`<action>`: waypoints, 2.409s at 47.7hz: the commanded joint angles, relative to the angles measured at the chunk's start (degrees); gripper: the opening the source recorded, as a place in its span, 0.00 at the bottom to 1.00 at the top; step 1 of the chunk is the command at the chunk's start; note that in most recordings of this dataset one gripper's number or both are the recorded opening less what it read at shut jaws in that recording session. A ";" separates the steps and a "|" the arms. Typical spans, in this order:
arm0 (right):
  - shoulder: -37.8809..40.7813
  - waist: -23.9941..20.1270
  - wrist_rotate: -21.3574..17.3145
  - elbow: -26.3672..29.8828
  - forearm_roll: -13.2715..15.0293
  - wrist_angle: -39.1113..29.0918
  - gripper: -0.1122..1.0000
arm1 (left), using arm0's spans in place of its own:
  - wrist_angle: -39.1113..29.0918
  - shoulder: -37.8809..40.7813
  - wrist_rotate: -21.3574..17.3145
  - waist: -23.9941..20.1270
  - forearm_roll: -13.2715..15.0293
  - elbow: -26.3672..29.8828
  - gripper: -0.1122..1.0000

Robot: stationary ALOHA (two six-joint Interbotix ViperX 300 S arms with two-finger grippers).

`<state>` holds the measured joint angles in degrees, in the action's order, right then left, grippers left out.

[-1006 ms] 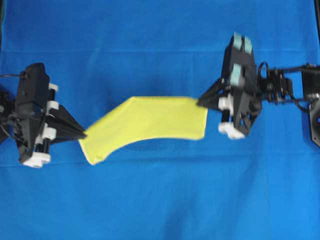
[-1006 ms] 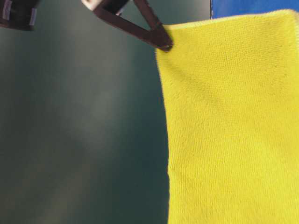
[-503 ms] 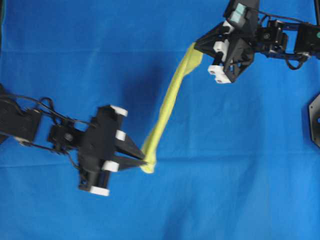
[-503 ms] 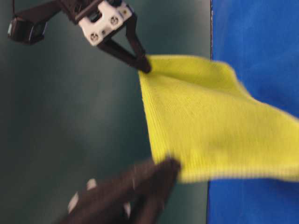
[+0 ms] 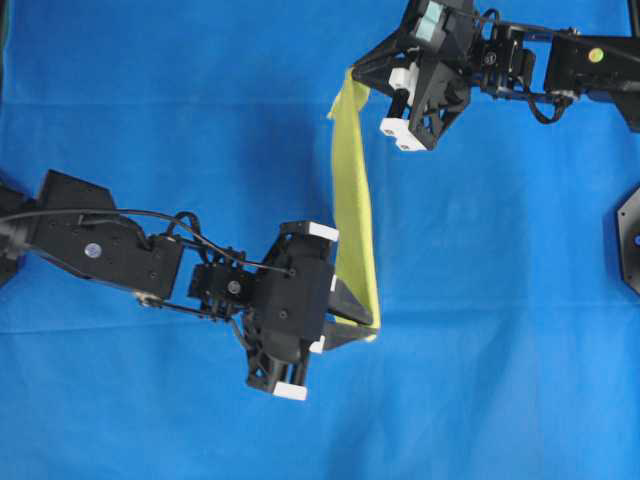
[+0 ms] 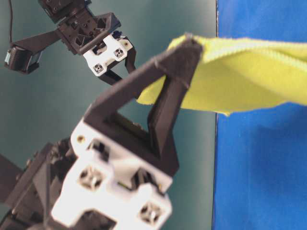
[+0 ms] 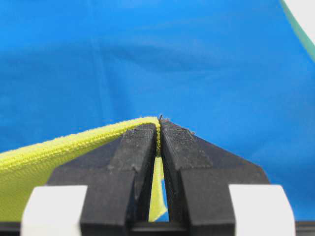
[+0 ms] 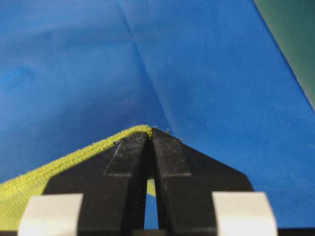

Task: Fold the yellow towel.
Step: 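Lift the folded strip and rotate it vertical, left gripper swinging down, then lay the strip down vertically and open both grippers, withdrawing outward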

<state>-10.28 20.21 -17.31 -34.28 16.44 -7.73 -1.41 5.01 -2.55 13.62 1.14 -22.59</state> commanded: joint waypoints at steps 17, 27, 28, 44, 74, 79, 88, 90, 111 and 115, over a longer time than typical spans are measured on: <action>-12.04 6.94 -0.18 -9.14 0.35 -1.05 0.12 | 6.59 7.82 -0.70 0.62 0.18 10.81 0.13; -20.13 8.00 -0.26 -15.12 0.35 -6.68 0.12 | 6.86 15.03 -0.79 -0.26 0.18 19.69 0.13; -20.48 8.00 -0.26 -15.38 0.44 -7.03 0.12 | 6.94 15.64 -0.79 -0.26 0.18 20.39 0.13; -13.54 7.91 -0.26 -14.85 0.18 -7.47 0.12 | 10.02 19.42 0.44 -0.62 0.44 20.04 0.13; 10.11 2.11 -0.70 1.76 0.18 0.00 0.12 | 24.79 7.82 8.88 0.97 0.70 -11.69 0.13; 11.25 2.02 -0.70 2.02 0.09 0.53 0.12 | 24.61 7.65 8.88 1.05 0.70 -12.39 0.13; 11.69 1.93 -0.79 1.85 0.00 1.32 0.12 | 23.55 7.38 8.53 0.79 0.62 -13.01 0.13; 11.69 2.02 -0.79 1.85 0.09 1.32 0.12 | 23.12 7.38 8.44 0.70 0.70 -13.01 0.13; 11.60 1.41 -0.44 1.14 0.26 1.41 0.53 | 19.95 6.06 8.00 -0.18 0.62 -13.27 0.59; 11.34 1.41 -0.44 0.79 0.26 1.41 0.69 | 17.93 4.66 8.00 -0.53 0.62 -13.62 0.65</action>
<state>2.29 21.80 -17.84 -33.75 16.52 -6.68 17.67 12.57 5.63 13.62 1.85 -36.39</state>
